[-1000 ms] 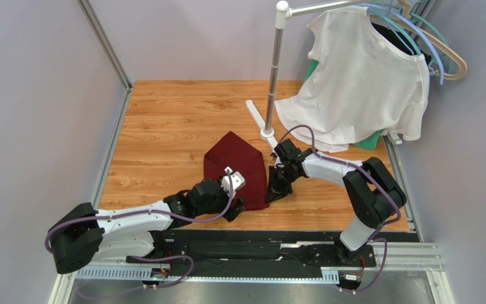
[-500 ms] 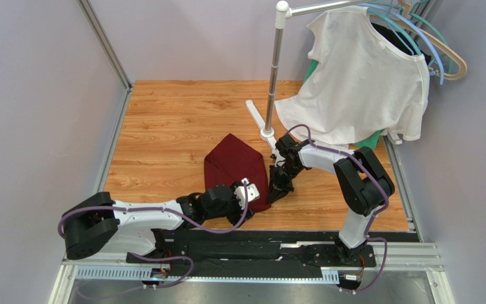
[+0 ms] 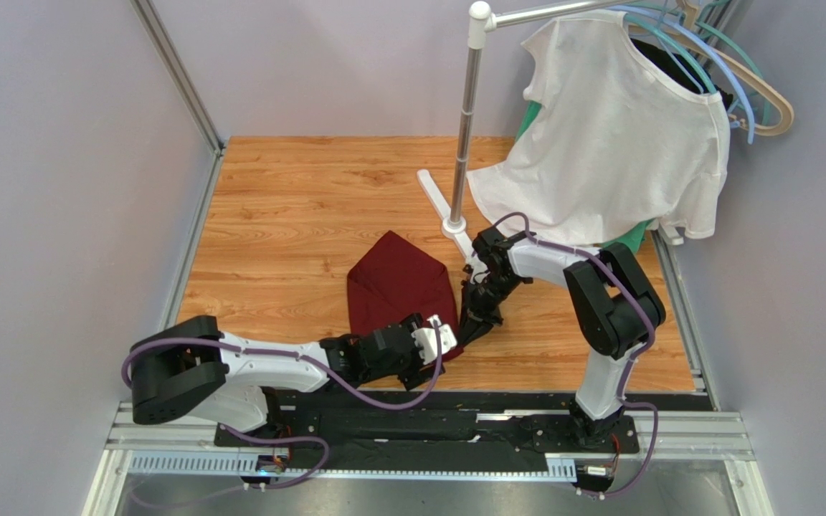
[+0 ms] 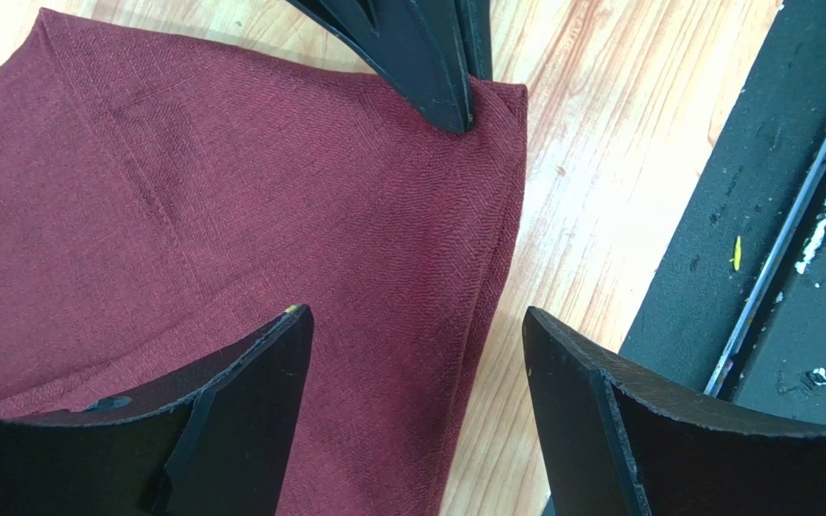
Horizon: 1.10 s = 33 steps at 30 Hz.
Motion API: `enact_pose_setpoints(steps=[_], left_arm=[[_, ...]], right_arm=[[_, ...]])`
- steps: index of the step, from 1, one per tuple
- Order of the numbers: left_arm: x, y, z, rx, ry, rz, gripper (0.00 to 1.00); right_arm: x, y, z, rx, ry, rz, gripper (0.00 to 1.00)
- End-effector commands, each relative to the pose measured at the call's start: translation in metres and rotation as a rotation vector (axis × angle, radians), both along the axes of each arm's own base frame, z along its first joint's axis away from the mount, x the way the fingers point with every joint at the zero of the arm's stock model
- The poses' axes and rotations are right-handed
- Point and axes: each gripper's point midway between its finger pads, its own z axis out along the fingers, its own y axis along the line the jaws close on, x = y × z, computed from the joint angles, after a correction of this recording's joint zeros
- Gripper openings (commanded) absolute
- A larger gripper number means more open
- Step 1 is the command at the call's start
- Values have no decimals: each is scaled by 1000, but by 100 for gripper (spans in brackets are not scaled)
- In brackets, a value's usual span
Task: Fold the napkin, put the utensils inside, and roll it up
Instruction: Roll the napkin at the center of the board.
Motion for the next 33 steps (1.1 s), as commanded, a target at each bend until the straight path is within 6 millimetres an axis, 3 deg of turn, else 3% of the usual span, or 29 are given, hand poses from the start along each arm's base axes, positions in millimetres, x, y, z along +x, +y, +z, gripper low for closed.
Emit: enact_pose_setpoints(steps=[1, 11, 22, 29, 32, 33], left_arm=[[4, -17, 22, -44, -85, -2, 80], [-8, -20, 26, -68, -86, -28, 81], [5, -18, 9, 58, -160, 40, 80], [11, -15, 6, 90, -189, 75, 77], [10, -15, 1, 111, -193, 77, 73], [11, -15, 2, 114, -200, 83, 67]], right_arm=[[0, 3, 10, 31, 52, 8, 0], [2, 5, 15, 40, 99, 13, 0], [3, 9, 21, 90, 125, -3, 0], [2, 9, 23, 112, 140, -9, 0], [1, 8, 23, 117, 147, -15, 0], [1, 8, 23, 119, 147, -14, 0]])
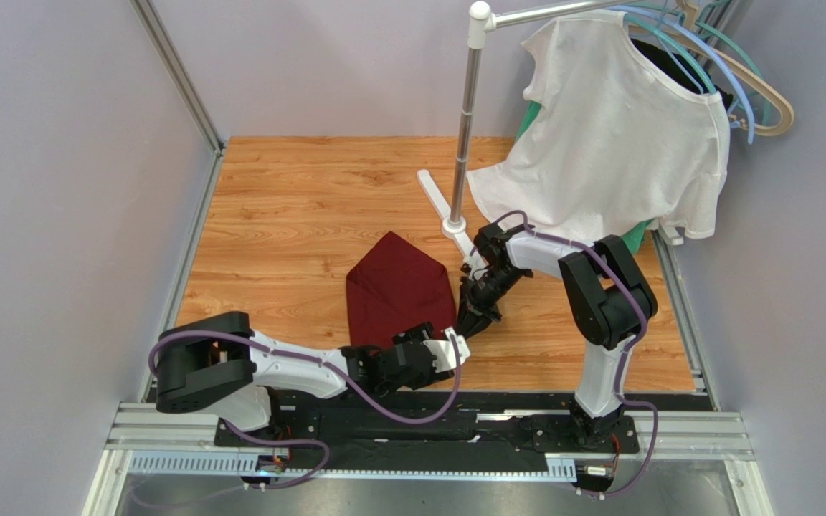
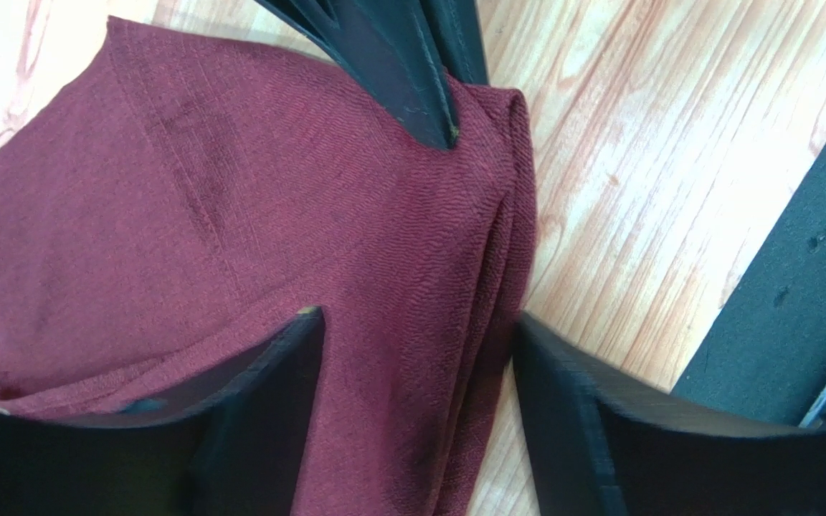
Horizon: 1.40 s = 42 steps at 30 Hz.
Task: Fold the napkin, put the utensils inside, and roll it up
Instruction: Roll the napkin at the center of the board.
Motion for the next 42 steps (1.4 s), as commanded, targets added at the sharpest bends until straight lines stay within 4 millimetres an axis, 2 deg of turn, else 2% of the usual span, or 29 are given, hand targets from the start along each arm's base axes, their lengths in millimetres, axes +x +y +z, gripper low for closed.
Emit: enact_pose_setpoints(steps=[1, 14, 20, 21, 22, 25, 26, 28, 29, 32, 33, 36, 38, 40, 41, 42], left_arm=[[4, -10, 11, -4, -48, 15, 65], [-6, -15, 5, 6, -22, -16, 38], [-11, -19, -1, 27, 9, -45, 11], [-11, -19, -2, 30, 11, -44, 2], [-12, -19, -2, 30, 15, -46, 0], [-18, -21, -4, 23, 44, -72, 0], [-21, -21, -5, 18, 58, -83, 0], [-24, -22, -2, -3, 71, -92, 0], [-28, -22, -4, -8, 91, -109, 0], [-33, -23, -6, -32, 169, -136, 0], [-27, -22, -6, -40, 187, -123, 0], [-30, -22, -9, -53, 273, -142, 0], [-28, -20, -10, -66, 323, -140, 0], [-22, -17, -11, -78, 359, -110, 0], [-27, -17, -12, -79, 399, -130, 0], [-26, -15, -15, -73, 423, -127, 0]], right_arm=[[-4, 1, 7, 37, 46, -11, 0], [-4, 0, 7, 72, 66, -44, 0], [-2, 0, 7, 74, 60, -58, 0], [0, 0, 7, 72, 53, -65, 0], [-1, -1, 8, 73, 46, -68, 0], [4, -3, 15, 80, 3, -83, 9], [6, -5, 17, 84, -9, -95, 19], [12, -7, 24, 96, -46, -124, 32], [12, -13, 22, 94, -43, -148, 42], [19, -26, 26, 106, -84, -210, 54], [23, -29, 28, 116, -104, -231, 55], [30, -43, 34, 111, -172, -308, 56], [38, -56, 47, 122, -240, -393, 56], [44, -75, 45, 103, -293, -493, 56], [48, -81, 49, 109, -311, -545, 56], [49, -89, 57, 116, -399, -594, 56]])
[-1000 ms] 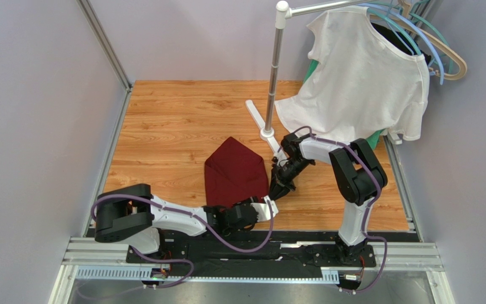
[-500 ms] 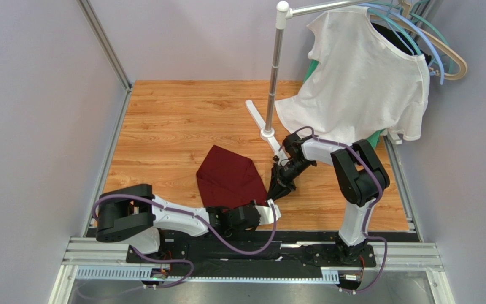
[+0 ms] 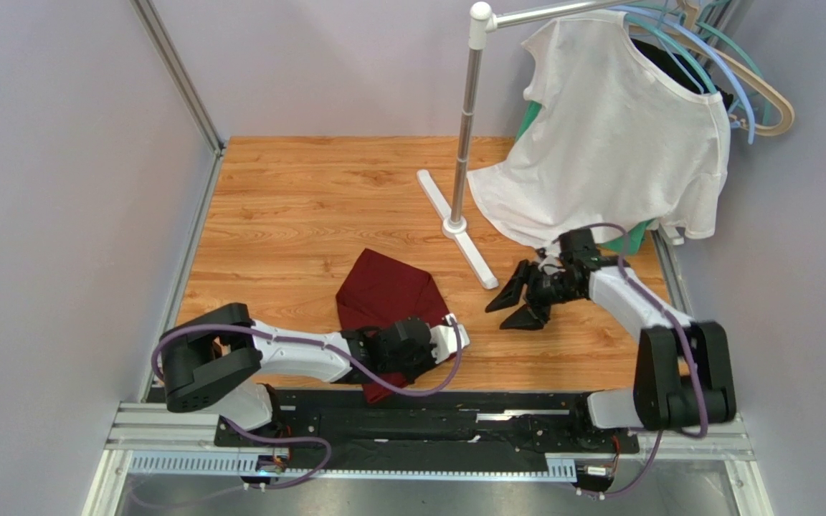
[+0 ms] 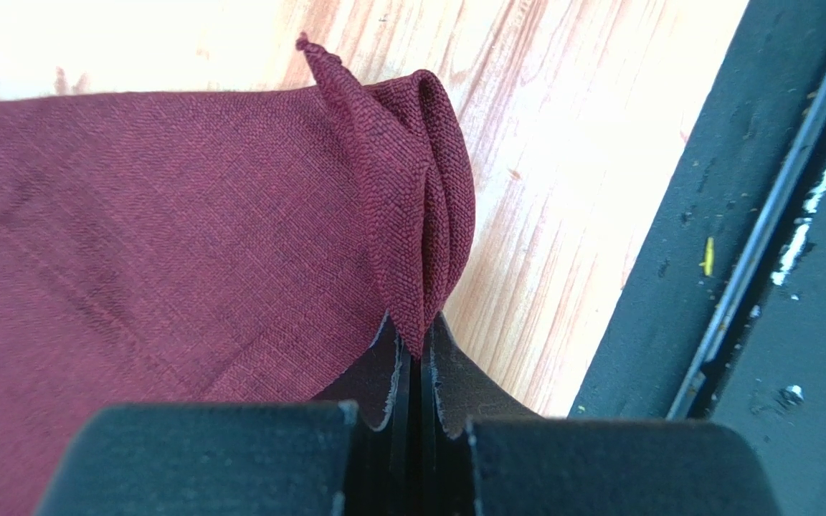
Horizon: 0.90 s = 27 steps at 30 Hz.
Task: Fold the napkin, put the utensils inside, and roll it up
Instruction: Roll the napkin at the center of the board.
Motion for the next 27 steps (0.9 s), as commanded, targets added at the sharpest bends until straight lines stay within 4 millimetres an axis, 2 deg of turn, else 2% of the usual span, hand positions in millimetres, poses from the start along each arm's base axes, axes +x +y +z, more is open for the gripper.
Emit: enact_pose_setpoints(steps=[1, 6, 7, 9, 10, 11, 12, 13, 15, 16, 20, 23, 26, 27], left_arm=[[-11, -4, 2, -30, 172, -26, 0], [-13, -2, -7, 2, 324, -41, 0], [-12, -2, -7, 7, 336, -40, 0], [-13, 1, -6, 17, 375, -38, 0], [-12, 1, -4, 11, 387, -38, 0], [-16, -1, -1, -1, 421, -58, 0], [-12, 2, 0, -10, 442, -48, 0], [-12, 2, 0, -9, 461, -49, 0], [-10, 3, 0, -1, 508, -58, 0], [-8, 0, 2, -7, 522, -65, 0], [-13, 2, -2, 7, 623, -94, 0], [-12, 3, -6, 16, 689, -95, 0], [-12, 3, -1, -22, 746, -113, 0], [-12, 2, 1, -32, 762, -116, 0]], right_arm=[[28, -32, 24, -6, -222, -242, 55], [40, -47, 71, -76, -653, -302, 55], [33, -43, 85, -72, -763, -286, 54], [35, -48, 99, -124, -911, -301, 54], [25, -39, 107, -112, -990, -268, 54], [22, -37, 111, -117, -1042, -263, 54], [23, -37, 115, -138, -1104, -272, 54], [14, -25, 116, -130, -1159, -207, 54], [9, -23, 119, -150, -1266, -204, 54], [0, -14, 119, -138, -1320, -146, 54], [-16, 1, 113, -105, -1403, -63, 54], [-22, 11, 97, -122, -1401, 2, 53], [-25, 22, 81, -158, -1414, 83, 53], [-24, 24, 68, -186, -1395, 112, 53]])
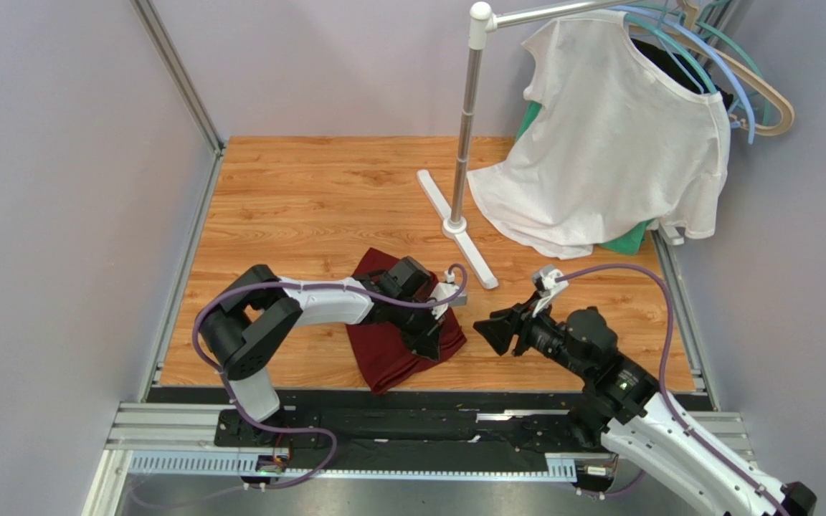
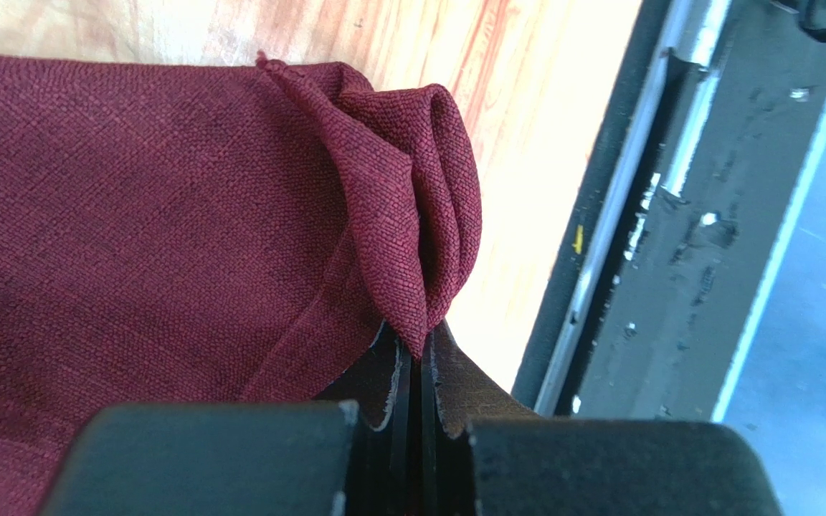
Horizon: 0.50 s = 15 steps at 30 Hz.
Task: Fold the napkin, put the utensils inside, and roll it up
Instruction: Roll the napkin at the center of the board.
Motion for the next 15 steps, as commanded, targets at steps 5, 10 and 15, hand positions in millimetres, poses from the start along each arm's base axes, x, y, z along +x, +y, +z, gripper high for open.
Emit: enact_pose_setpoints(steps=[5, 10, 15], left_arm=[[-16, 10, 1, -34, 233, -46, 0], [-19, 12, -1, -42, 306, -62, 0], [-20, 14, -6, -41, 365, -72, 0]], right_arm=[[13, 18, -35, -175, -85, 26, 52], [11, 28, -47, -188, -96, 70, 52], [6, 44, -58, -236, -115, 156, 53]])
